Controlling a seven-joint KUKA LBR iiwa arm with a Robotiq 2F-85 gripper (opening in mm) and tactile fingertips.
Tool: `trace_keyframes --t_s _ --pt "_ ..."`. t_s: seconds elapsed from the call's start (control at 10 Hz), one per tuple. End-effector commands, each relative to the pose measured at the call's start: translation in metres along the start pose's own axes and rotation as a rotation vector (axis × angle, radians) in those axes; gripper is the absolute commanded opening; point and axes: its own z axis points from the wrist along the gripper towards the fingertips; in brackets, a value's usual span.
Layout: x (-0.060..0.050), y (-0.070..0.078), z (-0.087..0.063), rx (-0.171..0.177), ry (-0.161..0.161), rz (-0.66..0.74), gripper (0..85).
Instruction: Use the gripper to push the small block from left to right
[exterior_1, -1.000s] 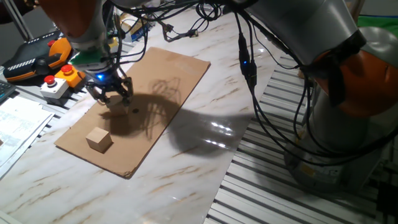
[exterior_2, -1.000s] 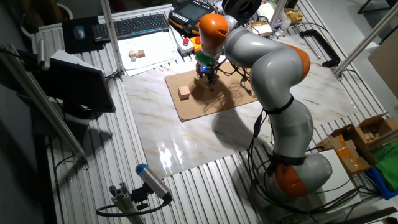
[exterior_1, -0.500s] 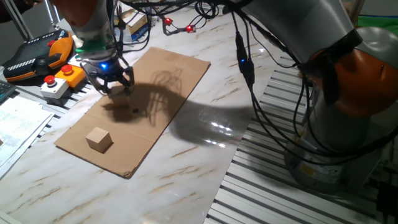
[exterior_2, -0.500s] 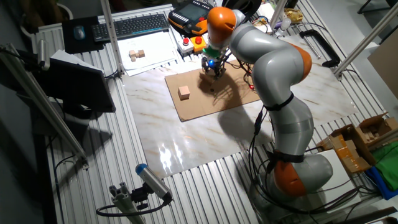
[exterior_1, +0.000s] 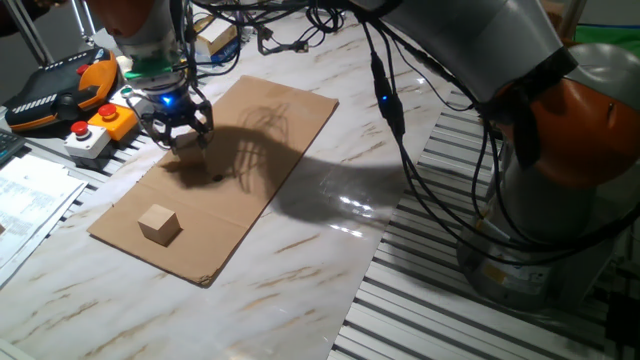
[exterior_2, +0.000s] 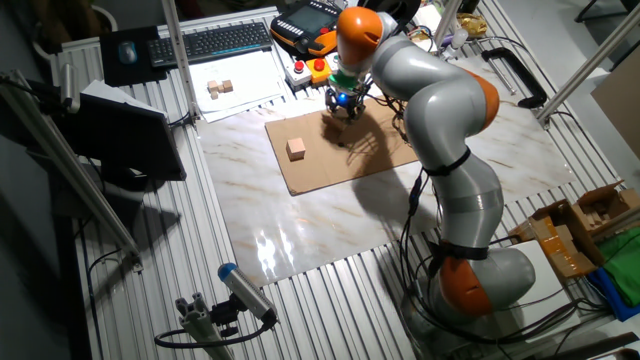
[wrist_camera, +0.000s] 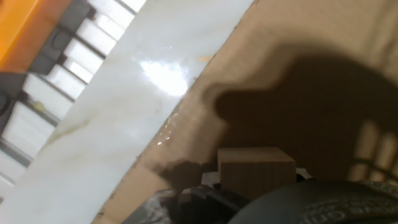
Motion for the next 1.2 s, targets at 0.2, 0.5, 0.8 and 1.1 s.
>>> trace_keyframes --t_s 0.2,0.5,0.8,1.1 --pt "0.01 0.001 -0.01 -0.005 -0.013 -0.047 0.7" --pt "0.018 -0.003 -0.018 -0.012 -0.052 -0.131 0.7" --pt "0.023 -0.007 -0.02 -0.008 -0.07 -0.218 0.7" --pt "0.024 -0.015 -0.021 0.0 -0.083 -0.295 0.7"
